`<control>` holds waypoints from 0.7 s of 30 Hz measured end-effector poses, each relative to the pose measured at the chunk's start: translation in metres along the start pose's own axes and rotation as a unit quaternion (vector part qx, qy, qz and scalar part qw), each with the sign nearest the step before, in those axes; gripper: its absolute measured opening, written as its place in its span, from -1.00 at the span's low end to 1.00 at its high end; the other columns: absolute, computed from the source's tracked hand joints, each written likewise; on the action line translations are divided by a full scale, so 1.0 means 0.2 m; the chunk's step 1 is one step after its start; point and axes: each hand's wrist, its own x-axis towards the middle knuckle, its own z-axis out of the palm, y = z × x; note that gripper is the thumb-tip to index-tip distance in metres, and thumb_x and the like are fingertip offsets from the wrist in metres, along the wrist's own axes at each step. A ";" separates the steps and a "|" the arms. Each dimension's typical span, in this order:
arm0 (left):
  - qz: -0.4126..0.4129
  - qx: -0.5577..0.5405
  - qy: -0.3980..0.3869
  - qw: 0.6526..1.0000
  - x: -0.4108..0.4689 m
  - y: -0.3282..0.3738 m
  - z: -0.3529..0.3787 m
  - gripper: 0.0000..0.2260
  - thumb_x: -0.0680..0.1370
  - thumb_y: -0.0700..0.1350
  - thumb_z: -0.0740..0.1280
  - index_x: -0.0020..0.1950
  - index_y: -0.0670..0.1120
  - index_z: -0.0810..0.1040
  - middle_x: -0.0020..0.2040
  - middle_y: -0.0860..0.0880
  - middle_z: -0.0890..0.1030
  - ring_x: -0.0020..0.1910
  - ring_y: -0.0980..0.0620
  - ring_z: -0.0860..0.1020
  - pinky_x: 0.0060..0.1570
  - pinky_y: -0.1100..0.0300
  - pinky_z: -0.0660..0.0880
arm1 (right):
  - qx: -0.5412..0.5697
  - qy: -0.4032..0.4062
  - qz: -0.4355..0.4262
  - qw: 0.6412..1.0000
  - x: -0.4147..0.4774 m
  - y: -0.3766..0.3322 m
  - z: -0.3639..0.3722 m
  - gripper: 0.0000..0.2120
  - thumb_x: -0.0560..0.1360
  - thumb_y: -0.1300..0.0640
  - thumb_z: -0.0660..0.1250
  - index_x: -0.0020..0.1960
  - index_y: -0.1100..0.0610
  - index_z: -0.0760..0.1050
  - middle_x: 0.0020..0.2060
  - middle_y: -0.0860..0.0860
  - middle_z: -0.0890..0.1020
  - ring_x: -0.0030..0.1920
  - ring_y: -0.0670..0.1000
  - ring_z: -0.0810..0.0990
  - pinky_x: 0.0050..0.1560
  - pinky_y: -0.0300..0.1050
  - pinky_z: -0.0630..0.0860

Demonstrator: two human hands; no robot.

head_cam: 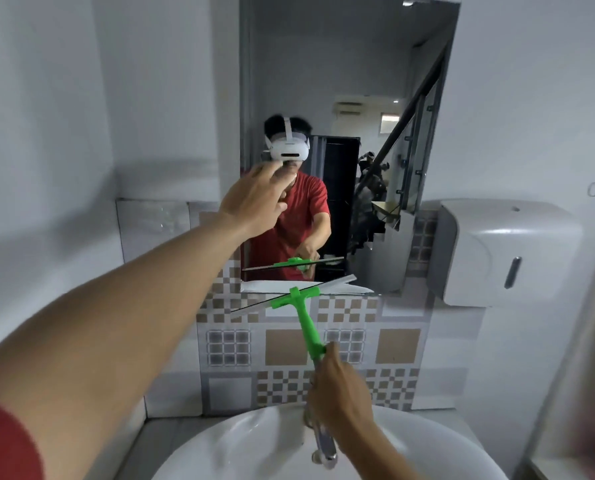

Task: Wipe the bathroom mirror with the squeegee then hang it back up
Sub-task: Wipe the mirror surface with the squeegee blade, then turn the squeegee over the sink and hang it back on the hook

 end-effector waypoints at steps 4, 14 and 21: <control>-0.005 -0.122 -0.072 0.990 -0.28 0.28 -0.04 -0.61 0.58 -0.11 0.34 0.42 -0.06 0.50 0.37 -0.07 0.55 0.36 -0.09 0.48 0.26 -0.06 0.52 | -0.100 0.000 -0.042 0.994 -0.08 0.07 -0.28 -0.69 0.63 0.13 0.25 0.33 0.13 0.29 -0.20 -0.03 0.55 -0.43 -0.14 0.42 -0.49 -0.24 0.37; -0.021 -0.243 -0.239 0.940 -0.62 0.84 -0.13 -0.71 0.53 -0.20 0.42 0.25 -0.02 0.65 0.11 -0.02 0.71 0.04 0.00 0.65 0.11 -0.04 0.61 | -0.287 0.112 -0.181 0.934 -0.21 0.11 -0.90 -0.83 0.59 0.24 0.20 0.02 0.05 0.53 -0.14 0.00 0.66 -0.19 0.05 0.63 -0.13 -0.01 0.60; -0.034 -0.276 -0.234 0.932 -0.65 0.93 -0.23 -0.89 0.55 -0.07 0.39 0.04 -0.04 0.66 -0.10 0.00 0.72 -0.16 0.01 0.65 -0.05 -0.03 0.61 | -0.296 0.105 -0.265 0.911 -0.23 0.10 -1.07 -0.92 0.58 0.16 0.32 -0.04 0.05 0.59 -0.19 0.00 0.67 -0.16 0.05 0.66 -0.07 0.03 0.63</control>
